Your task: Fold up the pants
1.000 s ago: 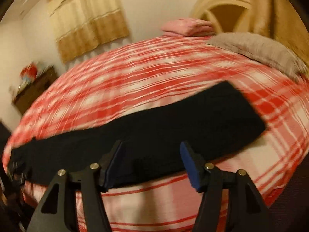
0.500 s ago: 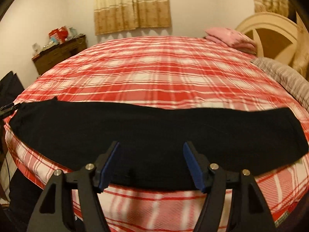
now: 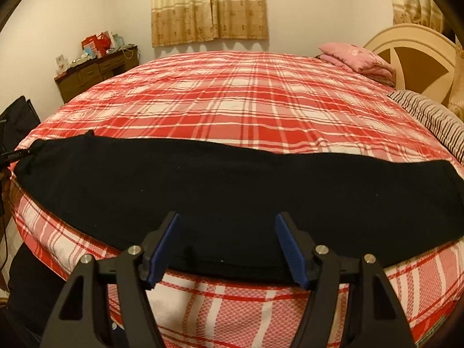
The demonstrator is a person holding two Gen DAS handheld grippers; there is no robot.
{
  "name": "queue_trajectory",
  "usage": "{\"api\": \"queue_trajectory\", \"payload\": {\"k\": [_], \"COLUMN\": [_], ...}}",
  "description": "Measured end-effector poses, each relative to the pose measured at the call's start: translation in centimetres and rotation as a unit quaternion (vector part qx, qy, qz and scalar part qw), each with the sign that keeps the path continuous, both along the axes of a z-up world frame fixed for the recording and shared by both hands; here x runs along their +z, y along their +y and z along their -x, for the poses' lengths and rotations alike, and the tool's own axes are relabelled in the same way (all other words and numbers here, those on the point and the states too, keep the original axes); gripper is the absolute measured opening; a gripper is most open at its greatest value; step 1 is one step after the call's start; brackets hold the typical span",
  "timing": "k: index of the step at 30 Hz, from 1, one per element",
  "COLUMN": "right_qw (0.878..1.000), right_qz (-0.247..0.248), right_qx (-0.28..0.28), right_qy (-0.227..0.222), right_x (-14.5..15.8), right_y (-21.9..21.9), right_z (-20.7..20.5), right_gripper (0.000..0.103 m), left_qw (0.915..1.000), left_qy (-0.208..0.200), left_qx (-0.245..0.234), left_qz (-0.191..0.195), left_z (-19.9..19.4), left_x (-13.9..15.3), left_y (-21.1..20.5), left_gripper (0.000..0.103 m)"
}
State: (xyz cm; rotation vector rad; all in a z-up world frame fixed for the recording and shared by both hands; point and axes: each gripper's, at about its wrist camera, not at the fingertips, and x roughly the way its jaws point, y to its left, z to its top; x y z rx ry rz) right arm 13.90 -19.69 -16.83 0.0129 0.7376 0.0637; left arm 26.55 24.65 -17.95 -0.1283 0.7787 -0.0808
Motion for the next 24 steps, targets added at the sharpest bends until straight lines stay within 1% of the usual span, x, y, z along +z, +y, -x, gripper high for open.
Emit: {"api": "queue_trajectory", "payload": {"k": [1,2,4,7,9,11,12,13,14,16,17,18,19,21,22,23,24], "right_qw": [1.000,1.000,1.000,1.000,1.000,1.000,0.999,0.999,0.999,0.999,0.999,0.999,1.000,1.000,1.000,1.000,0.999], "right_qz": [-0.002,-0.002,-0.003,-0.004,-0.008,-0.014,-0.017,-0.020,-0.021,-0.021,-0.022,-0.021,-0.017,-0.003,0.003,0.012,0.015], "right_qx": [-0.002,-0.002,-0.004,-0.005,-0.008,-0.011,-0.013,-0.014,-0.016,-0.016,-0.014,-0.012,-0.008,-0.004,-0.005,-0.007,-0.008], "right_qy": [0.000,0.000,0.000,-0.004,-0.013,-0.023,-0.028,-0.032,-0.034,-0.037,-0.035,-0.030,-0.020,-0.002,0.005,0.021,0.027], "right_x": [0.0,-0.1,-0.2,-0.1,0.2,0.5,0.7,0.8,0.9,1.0,0.9,0.8,0.6,-0.1,-0.5,-1.1,-1.4], "right_y": [0.1,0.0,0.0,0.0,-0.2,-0.4,-0.6,-0.7,-0.8,-0.9,-0.8,-0.8,-0.6,-0.3,-0.2,-0.3,-0.4], "right_z": [0.0,0.0,0.0,0.1,0.3,0.5,0.6,0.6,0.7,0.7,0.6,0.5,0.3,-0.2,-0.3,-0.6,-0.7], "right_gripper": [0.071,0.071,0.071,0.071,0.071,0.072,0.072,0.073,0.073,0.076,0.078,0.078,0.078,0.078,0.079,0.079,0.079], "left_qw": [1.0000,0.9999,0.9995,0.9976,0.9960,0.9957,0.9954,0.9950,0.9956,0.9974,0.9984,0.9987,0.9984,0.9962,0.9944,0.9936,0.9924], "left_qy": [-0.001,-0.006,-0.023,-0.048,-0.053,-0.056,-0.060,-0.061,-0.052,-0.025,-0.006,0.008,-0.001,0.000,-0.002,-0.005,-0.008], "left_qx": [0.001,-0.002,0.008,0.018,0.037,0.049,0.063,0.072,0.070,0.056,0.052,0.051,0.054,0.075,0.087,0.091,0.093], "left_qz": [0.002,0.015,0.022,0.046,0.062,0.056,0.041,0.035,0.036,0.037,0.024,-0.001,-0.018,-0.044,-0.059,-0.067,-0.080], "left_z": [0.0,0.1,0.5,1.1,1.2,1.0,1.0,0.9,0.7,0.0,-0.4,-0.6,-0.4,-0.2,0.2,0.4,0.9], "left_x": [0.0,0.3,0.7,1.5,2.2,2.8,3.2,3.3,3.2,2.2,1.5,0.9,1.0,1.2,1.3,1.4,1.4], "left_y": [0.2,0.6,0.9,1.6,2.6,3.4,4.1,4.7,5.6,6.0,5.9,5.5,5.2,4.9,4.8,4.8,4.9], "left_gripper": [0.030,0.023,0.022,0.021,0.021,0.021,0.021,0.021,0.021,0.022,0.029,0.035,0.042,0.064,0.068,0.070,0.070]}}
